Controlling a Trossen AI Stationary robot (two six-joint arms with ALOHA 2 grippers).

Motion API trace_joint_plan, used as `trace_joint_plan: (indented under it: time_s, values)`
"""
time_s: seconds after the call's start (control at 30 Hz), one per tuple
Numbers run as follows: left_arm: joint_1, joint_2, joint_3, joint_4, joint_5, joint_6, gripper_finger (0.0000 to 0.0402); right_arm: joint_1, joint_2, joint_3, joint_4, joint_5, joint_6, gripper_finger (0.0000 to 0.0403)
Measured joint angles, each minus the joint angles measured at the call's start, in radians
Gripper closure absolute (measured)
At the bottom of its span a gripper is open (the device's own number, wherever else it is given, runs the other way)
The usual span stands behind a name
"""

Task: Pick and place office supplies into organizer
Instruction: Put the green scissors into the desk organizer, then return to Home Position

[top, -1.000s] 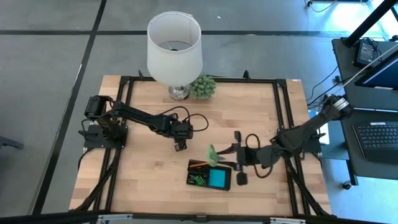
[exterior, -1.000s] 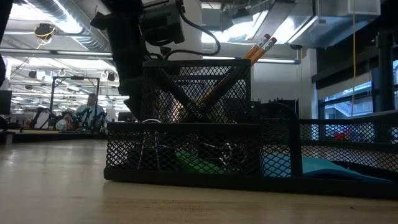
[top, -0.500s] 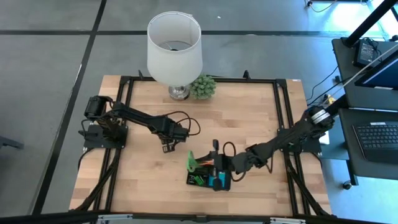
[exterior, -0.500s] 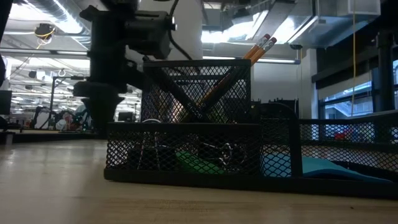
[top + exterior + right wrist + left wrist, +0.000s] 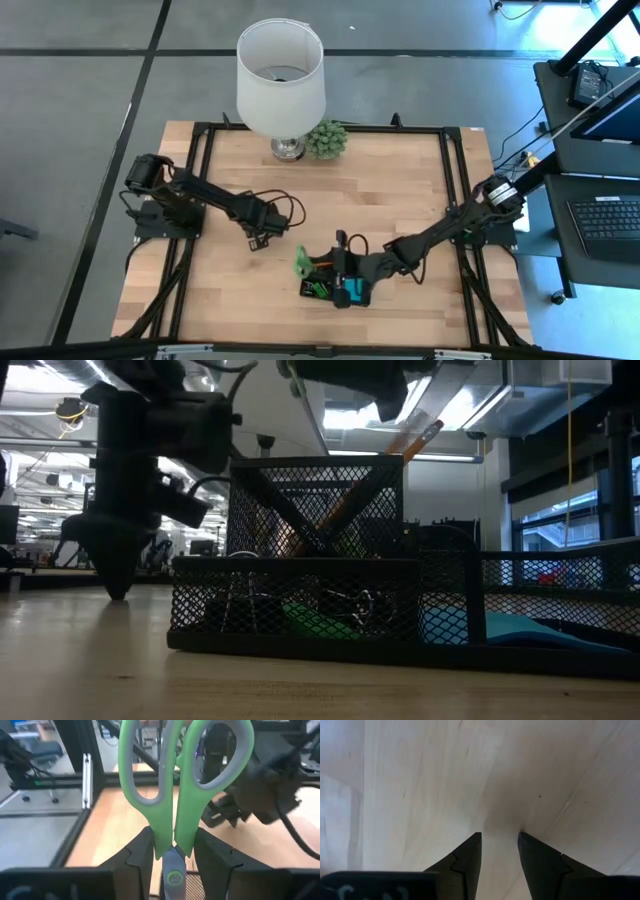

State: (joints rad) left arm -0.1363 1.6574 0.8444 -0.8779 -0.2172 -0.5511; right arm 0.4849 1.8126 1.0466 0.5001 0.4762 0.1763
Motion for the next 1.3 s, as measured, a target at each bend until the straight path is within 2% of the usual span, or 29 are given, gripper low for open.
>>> trace_joint_plan:
  time_s: [0.23,0.67,0.83,1.3]
  values:
    - [-0.038,-0.004,-0.021,0.026,-0.022,-0.042,0.0275,-0.012,0.0,0.0,-0.129,0.0,0.03,0.0279]
    - [-0.039,-0.028,-0.026,0.041,-0.026,-0.064,0.0275,-0.012,0.0,0.0,-0.28,0.002,0.084,0.0279]
    - [-0.039,-0.028,-0.026,0.043,-0.026,-0.065,0.0275,-0.012,-0.001,0.0,-0.284,0.003,0.078,0.0276]
    - [-0.04,-0.029,-0.025,0.045,-0.026,-0.068,0.0275,-0.012,-0.001,0.0,-0.281,0.001,0.101,0.0235]
